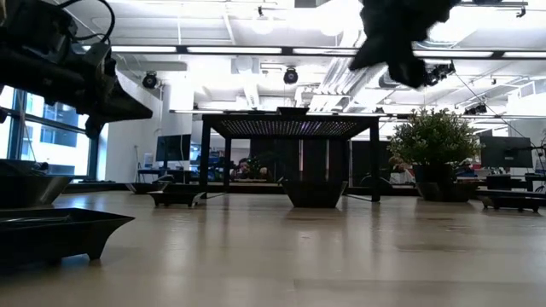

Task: Pick & Place Mini shaped plates
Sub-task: Put the black distorted square plate on the shelf

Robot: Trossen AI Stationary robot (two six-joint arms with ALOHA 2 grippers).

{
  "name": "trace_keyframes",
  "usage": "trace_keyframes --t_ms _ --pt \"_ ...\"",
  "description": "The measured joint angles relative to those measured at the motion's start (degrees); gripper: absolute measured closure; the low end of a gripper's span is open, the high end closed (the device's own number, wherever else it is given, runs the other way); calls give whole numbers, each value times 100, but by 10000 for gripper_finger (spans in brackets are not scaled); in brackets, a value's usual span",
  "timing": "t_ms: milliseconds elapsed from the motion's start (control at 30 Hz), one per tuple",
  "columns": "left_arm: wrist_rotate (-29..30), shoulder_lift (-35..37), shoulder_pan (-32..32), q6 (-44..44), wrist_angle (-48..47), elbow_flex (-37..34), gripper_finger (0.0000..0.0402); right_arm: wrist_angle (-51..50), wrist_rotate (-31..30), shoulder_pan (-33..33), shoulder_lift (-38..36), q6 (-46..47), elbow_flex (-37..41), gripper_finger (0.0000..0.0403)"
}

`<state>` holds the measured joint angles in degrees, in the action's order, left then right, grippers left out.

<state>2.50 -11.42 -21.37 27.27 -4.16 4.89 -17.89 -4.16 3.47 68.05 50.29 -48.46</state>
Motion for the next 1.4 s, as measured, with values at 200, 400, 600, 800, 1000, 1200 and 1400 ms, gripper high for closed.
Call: trace_keyframes --t_ms 200,400,600,800,1000,1200,1400 --pt "0 -21 0 -199 10 2 401 614 -1162 657 330 1680 779 399" --pt "-202 -20 0 -195 148 11 401 873 -1413 616 941 2516 838 384" --pt "-387 -20 0 -195 137 11 401 1238 -1198 252 1755 3005 840 326" --pt "-407 -20 0 -151 131 13 401 1908 -1131 -80 2267 2897 836 284" --pt "-503 -20 0 -149 122 13 401 1993 -866 -238 2557 2878 836 310" --pt "-503 -20 0 -118 118 15 401 2063 -798 -234 2570 2767 838 378" --pt "-761 -89 0 631 -224 331 401 2102 -561 -230 2300 2671 838 393"
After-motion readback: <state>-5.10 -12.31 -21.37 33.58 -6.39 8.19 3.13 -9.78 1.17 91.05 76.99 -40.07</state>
